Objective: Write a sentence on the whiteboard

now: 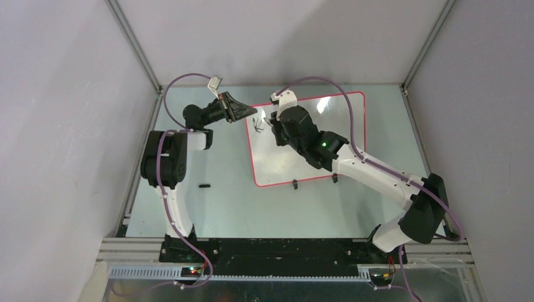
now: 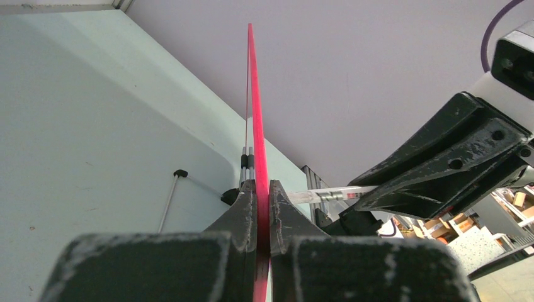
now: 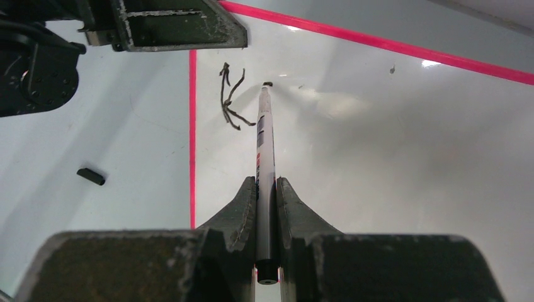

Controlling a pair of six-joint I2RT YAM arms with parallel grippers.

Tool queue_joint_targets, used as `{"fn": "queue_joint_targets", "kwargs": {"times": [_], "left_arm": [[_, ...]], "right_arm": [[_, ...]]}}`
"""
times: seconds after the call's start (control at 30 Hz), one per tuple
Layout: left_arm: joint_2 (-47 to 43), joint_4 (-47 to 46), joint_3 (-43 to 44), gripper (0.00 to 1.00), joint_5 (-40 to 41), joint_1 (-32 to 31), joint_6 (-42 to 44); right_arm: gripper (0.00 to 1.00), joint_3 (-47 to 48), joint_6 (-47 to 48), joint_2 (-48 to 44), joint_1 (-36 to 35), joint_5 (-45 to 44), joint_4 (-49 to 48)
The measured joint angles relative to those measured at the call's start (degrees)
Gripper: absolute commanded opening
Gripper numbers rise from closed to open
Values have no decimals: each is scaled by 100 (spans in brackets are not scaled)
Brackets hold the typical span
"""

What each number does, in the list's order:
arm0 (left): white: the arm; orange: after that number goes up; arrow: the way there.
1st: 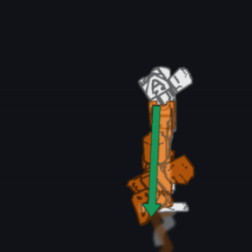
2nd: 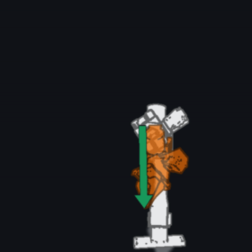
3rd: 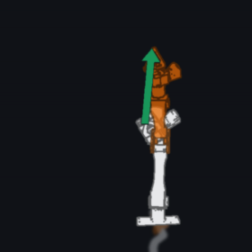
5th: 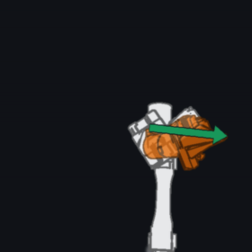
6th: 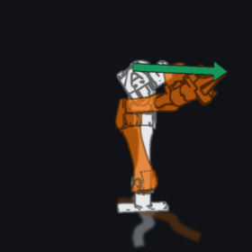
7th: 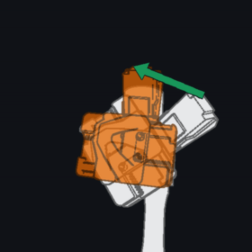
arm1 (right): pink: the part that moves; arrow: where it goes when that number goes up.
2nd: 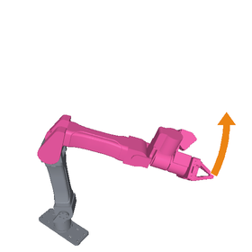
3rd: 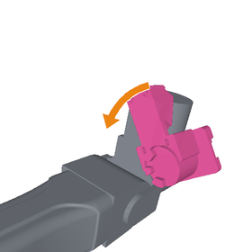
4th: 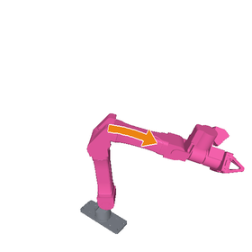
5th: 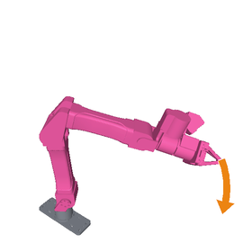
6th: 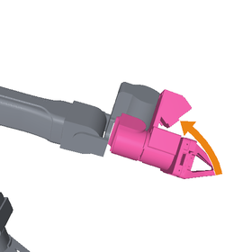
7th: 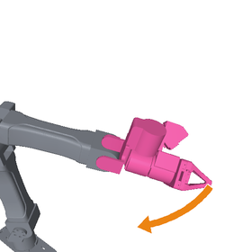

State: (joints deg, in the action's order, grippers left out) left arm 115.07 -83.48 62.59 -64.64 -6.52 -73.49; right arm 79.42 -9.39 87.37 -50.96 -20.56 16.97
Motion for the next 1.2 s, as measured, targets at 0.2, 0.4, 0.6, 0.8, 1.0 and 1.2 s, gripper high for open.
{"fn": "queue_joint_targets", "kwargs": {"times": [0.2, 0.4, 0.6, 0.8, 1.0, 1.2], "left_arm": [[-2, 0, 0, 0, -2, 0, 0], [0, 0, 0, 0, 0, 0, 0], [0, 0, 0, 0, -2, 0, 0], [0, 0, 0, 0, 0, 0, 0], [-2, 0, 0, 0, -2, 0, 0], [-2, 0, 0, 0, 0, 0, 0]], "right_arm": [[0, -144, 76, -310, -114, 4, -46], [0, -164, 111, -321, -129, 7, -105], [0, -175, 129, -317, -122, 4, -103], [0, -175, 129, -238, -92, 11, -103], [0, -175, 127, -109, -55, 39, -103], [0, -177, 127, -59, -17, 42, -103]]}}
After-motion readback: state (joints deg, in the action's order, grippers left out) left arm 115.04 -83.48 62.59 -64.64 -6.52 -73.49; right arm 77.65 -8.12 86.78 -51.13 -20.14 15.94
